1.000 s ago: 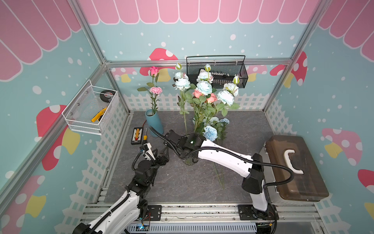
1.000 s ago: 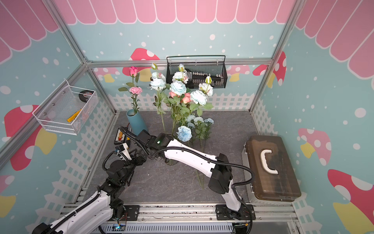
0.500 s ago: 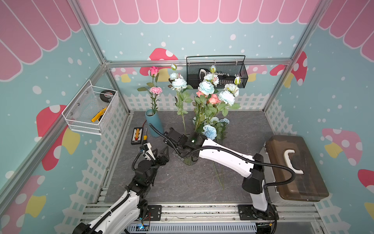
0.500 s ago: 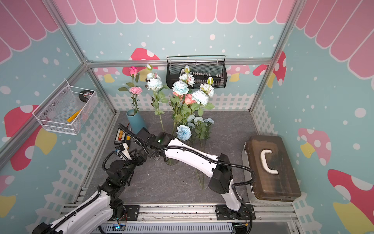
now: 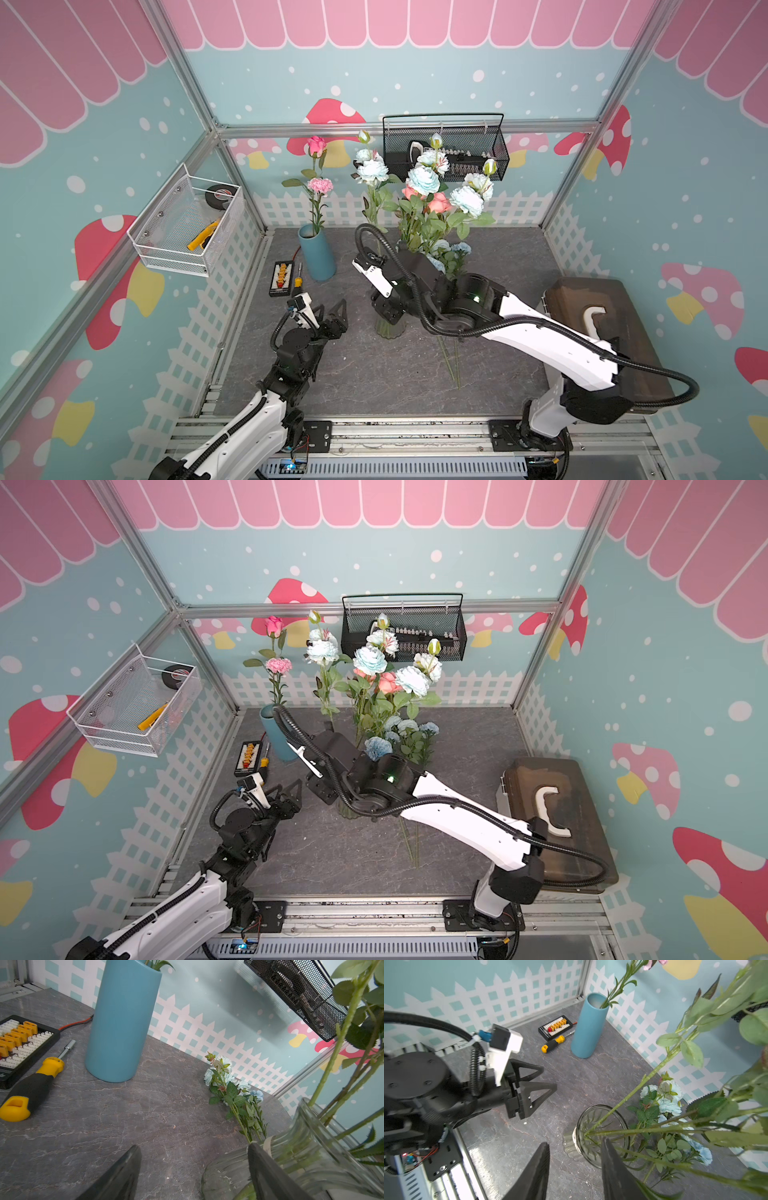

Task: Pick out blue flowers from the vase
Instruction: Pick up the flower from the vase.

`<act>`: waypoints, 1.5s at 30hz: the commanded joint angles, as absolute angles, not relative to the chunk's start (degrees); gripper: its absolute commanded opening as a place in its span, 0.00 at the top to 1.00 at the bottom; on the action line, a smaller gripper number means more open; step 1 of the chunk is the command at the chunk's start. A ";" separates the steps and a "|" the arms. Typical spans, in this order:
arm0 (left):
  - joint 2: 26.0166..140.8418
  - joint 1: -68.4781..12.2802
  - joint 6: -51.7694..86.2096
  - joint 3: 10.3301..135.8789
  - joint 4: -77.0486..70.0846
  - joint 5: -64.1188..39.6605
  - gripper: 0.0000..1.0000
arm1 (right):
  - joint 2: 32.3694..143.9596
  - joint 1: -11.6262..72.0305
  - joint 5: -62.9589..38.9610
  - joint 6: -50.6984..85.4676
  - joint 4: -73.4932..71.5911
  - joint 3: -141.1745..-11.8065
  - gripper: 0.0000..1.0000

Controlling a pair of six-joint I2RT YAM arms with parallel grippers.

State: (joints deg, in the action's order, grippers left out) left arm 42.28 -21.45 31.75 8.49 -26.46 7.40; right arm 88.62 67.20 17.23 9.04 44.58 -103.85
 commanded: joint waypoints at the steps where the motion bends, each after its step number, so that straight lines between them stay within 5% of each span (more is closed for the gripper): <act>1: 41.38 -21.24 32.61 7.65 -28.12 6.47 0.19 | 82.87 67.63 12.61 9.33 34.87 -94.36 0.61; 10: 38.71 -22.84 28.69 9.86 -23.89 3.64 0.20 | 64.97 67.59 10.85 12.71 26.18 -72.67 0.62; 17: 32.54 -31.83 20.61 14.61 -12.51 8.03 0.21 | 52.88 66.98 20.68 17.07 20.41 -55.89 0.67; 23: 34.70 -40.03 14.98 22.31 -6.90 8.62 0.23 | 42.99 56.66 11.81 23.64 13.85 -44.19 0.68; 33: 46.48 -49.58 8.56 34.67 -1.77 10.16 0.23 | 46.99 44.91 -1.67 26.13 3.43 -37.65 0.68; 45: 53.75 -50.82 7.06 39.89 -3.08 14.52 0.22 | 53.21 39.95 -10.38 26.92 -6.50 -37.11 0.68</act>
State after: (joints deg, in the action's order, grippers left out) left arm 54.41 -50.52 8.29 39.94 -2.81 10.46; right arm 52.07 40.29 -6.68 26.06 -1.65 -37.47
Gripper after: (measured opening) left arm 0.780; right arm 0.317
